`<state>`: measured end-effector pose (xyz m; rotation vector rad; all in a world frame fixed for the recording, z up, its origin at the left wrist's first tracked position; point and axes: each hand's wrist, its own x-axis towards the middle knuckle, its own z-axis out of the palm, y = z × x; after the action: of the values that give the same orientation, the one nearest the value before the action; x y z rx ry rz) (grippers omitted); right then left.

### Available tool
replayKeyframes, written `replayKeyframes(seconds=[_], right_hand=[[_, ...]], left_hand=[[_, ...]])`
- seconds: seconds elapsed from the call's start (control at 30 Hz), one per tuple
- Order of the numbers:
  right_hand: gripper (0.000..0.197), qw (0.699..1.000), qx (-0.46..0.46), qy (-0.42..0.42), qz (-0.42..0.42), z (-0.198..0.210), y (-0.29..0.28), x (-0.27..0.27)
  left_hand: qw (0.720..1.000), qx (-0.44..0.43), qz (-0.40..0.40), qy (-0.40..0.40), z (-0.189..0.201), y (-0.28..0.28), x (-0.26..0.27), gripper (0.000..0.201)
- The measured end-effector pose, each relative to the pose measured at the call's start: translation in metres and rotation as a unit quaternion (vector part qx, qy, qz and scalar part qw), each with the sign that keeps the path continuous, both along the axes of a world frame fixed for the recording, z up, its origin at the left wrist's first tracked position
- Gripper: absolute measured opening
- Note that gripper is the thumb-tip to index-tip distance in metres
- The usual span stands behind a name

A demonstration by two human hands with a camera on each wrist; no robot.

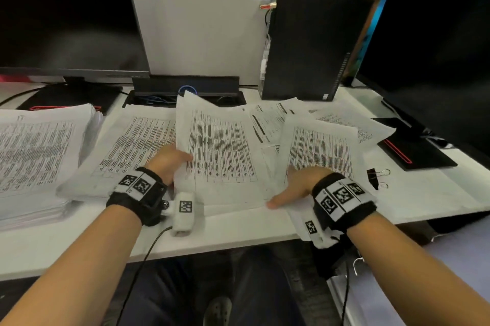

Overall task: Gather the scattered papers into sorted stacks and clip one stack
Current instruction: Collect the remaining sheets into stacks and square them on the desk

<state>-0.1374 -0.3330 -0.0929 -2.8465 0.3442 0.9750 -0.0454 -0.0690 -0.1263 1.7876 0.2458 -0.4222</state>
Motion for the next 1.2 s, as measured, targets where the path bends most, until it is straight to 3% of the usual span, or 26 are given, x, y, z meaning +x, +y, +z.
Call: replayKeyframes(seconds=[0.07,0.13,0.23,0.33,0.47,0.53,0.67,0.8,0.9,1.0,1.07,1.1,1.13,1.2], right_hand=[[0.111,1.0,-0.018,0.02,-0.011,0.002,0.002,0.006],[0.105,0.999,-0.026,0.029,-0.017,0.002,0.003,0.009],[0.107,0.996,-0.086,0.01,-0.014,-0.011,0.014,0.007],[0.1,0.994,-0.109,-0.024,-0.024,-0.025,0.017,0.007],[0.034,0.978,-0.054,-0.199,-0.026,-0.013,0.009,0.005],[0.025,0.967,-0.022,-0.247,-0.066,0.006,0.004,0.004],[0.049,0.916,0.006,-0.388,-0.101,0.067,0.006,-0.001],[0.026,0.858,-0.043,-0.511,-0.035,0.116,0.031,-0.013],[0.021,0.809,-0.094,-0.58,-0.024,0.149,0.052,-0.025],[0.029,0.727,-0.09,-0.68,-0.04,0.18,0.063,-0.026],[0.039,0.658,-0.055,-0.751,0.011,0.186,0.072,-0.019],[0.04,0.641,-0.038,-0.764,0.055,0.183,0.079,-0.014],[0.039,0.641,-0.029,-0.76,0.101,0.174,0.086,-0.007],[0.038,0.68,-0.014,-0.712,0.171,0.143,0.101,0.009]], left_hand=[[0.999,-0.022,0.007,0.031,-0.006,0.003,0.001,0.021],[0.994,-0.097,0.014,0.042,-0.011,0.006,0.004,0.026],[0.981,-0.189,0.026,0.044,-0.017,0.014,0.005,0.035],[0.973,-0.222,0.034,0.048,-0.021,0.02,0.006,0.033],[0.973,-0.227,0.014,0.043,-0.021,0.018,0.003,0.024],[0.977,-0.21,0.002,0.031,-0.021,0.016,0.002,0.022],[0.983,-0.184,0.004,0.017,-0.021,0.013,0.003,0.02],[0.981,-0.188,0.032,0.021,-0.023,0.011,0.003,0.024],[0.984,-0.169,0.056,0.008,-0.02,0.01,0.0,0.026],[0.986,-0.157,0.058,0.012,-0.018,0.012,-0.004,0.023],[0.988,-0.145,0.057,0.023,-0.016,0.015,-0.006,0.025],[0.987,-0.144,0.06,0.026,-0.019,0.016,-0.005,0.026],[0.987,-0.147,0.066,0.024,-0.019,0.017,-0.004,0.026],[0.985,-0.151,0.085,0.007,-0.025,0.017,0.002,0.026]])
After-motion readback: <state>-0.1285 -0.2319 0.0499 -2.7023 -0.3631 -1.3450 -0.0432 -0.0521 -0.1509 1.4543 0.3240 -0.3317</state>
